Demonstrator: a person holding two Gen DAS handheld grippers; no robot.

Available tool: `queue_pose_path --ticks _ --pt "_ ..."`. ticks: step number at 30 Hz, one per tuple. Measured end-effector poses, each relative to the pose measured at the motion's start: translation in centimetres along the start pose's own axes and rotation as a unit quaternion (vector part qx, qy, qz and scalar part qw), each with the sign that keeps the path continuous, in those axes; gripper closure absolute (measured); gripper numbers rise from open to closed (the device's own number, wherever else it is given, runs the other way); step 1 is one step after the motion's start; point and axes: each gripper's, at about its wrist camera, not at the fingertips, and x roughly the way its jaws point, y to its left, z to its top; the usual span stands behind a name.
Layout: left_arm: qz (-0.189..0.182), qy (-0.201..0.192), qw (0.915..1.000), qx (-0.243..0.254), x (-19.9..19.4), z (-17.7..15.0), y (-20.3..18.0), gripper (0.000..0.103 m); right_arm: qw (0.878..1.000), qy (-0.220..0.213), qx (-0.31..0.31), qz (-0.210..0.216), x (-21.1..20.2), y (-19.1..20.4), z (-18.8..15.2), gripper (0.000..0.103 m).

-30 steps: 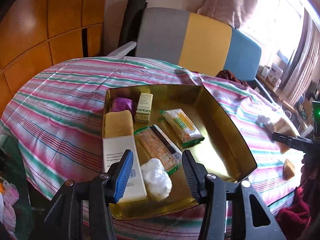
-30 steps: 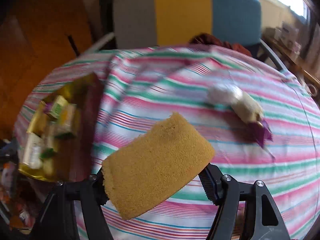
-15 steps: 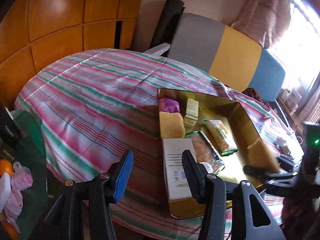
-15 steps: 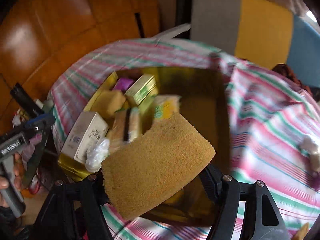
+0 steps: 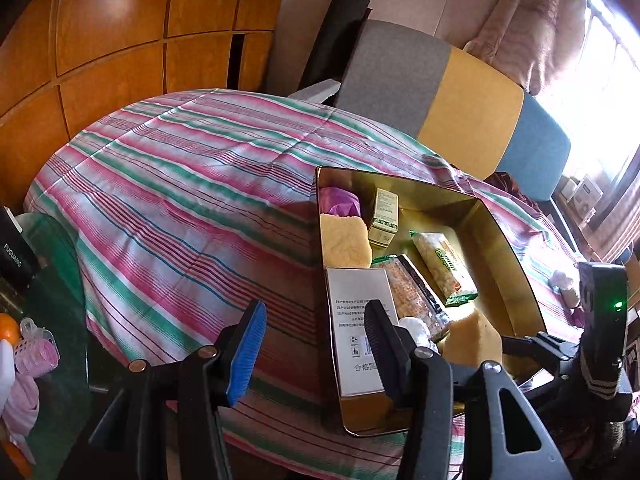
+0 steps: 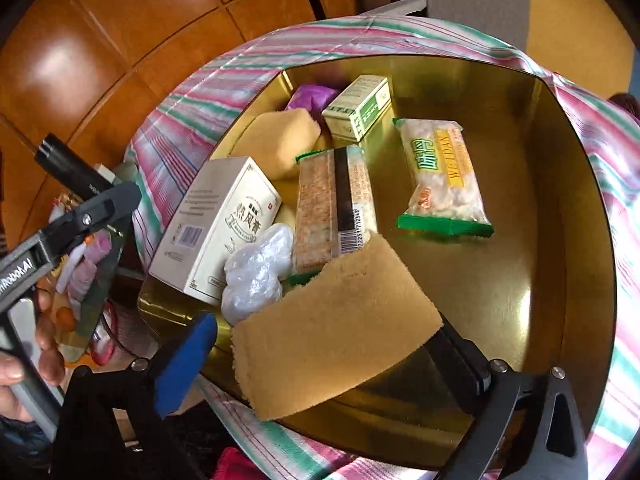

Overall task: Organize objects
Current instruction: 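Carry the yellow sponge into the tray and open the right gripper, then move both grippers back toward the remaining items on the cloth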

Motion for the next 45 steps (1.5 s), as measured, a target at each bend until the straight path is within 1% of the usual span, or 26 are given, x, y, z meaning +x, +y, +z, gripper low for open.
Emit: queue_pose_path --ticks 5,12,16,20,26,30,33,35,38,41,43,45 --pt "0.0 -0.003 1.0 0.009 -0.4 0.0 -0.6 0.048 1.0 -0.025 -0.001 -0.009 -1.7 -0.2 -0.1 0.0" --pt "-0.001 -0.014 0.9991 0.04 -1.3 0.1 -2.6 0.048 0.998 -0.064 0.009 -0.023 -5.2 -1.0 -0.7 0.0" --pt "-0.005 -0.015 0.9983 0.057 -1.5 0.1 -3.8 0.048 0.995 -0.089 0.018 -0.033 -7.5 -2.1 -1.2 0.0" --pt "-0.011 -0.012 0.997 0.076 -1.6 0.0 -5.4 0.048 0.992 -0.11 0.03 -0.052 -9.9 -3.8 -1.7 0.0" --pt "-0.024 -0.007 0.9938 0.109 -1.6 0.1 -8.2 0.048 0.985 -0.13 0.067 -0.094 -13.3 -8.4 -3.2 0.0" --pt "-0.037 -0.004 0.9907 0.131 -1.5 0.3 -10.3 0.048 0.977 -0.135 0.093 -0.133 -15.8 -12.7 -4.6 0.0" --pt "-0.05 -0.003 0.987 0.153 -1.5 0.5 -12.2 0.048 0.969 -0.135 0.117 -0.169 -17.8 -16.4 -6.1 0.0" --pt "-0.064 0.003 0.9849 0.161 -1.3 0.7 -13.7 0.048 0.962 -0.135 0.138 -0.195 -19.3 -19.2 -7.2 0.0" --pt "-0.09 0.018 0.9815 0.168 -0.9 1.1 -16.3 0.048 0.942 -0.144 0.185 -0.238 -21.7 -23.9 -9.4 0.0" --pt "-0.113 0.029 0.9746 0.191 -0.4 1.1 -19.6 0.048 0.912 -0.16 0.253 -0.282 -23.7 -28.7 -12.2 0.0" --pt "-0.119 0.036 0.97 0.209 0.0 0.9 -22.0 0.048 0.888 -0.174 0.307 -0.295 -24.8 -31.6 -14.7 0.0" --pt "-0.122 0.041 0.9652 0.228 0.6 0.8 -24.6 0.048 0.864 -0.188 0.364 -0.292 -25.5 -33.8 -17.1 0.0"
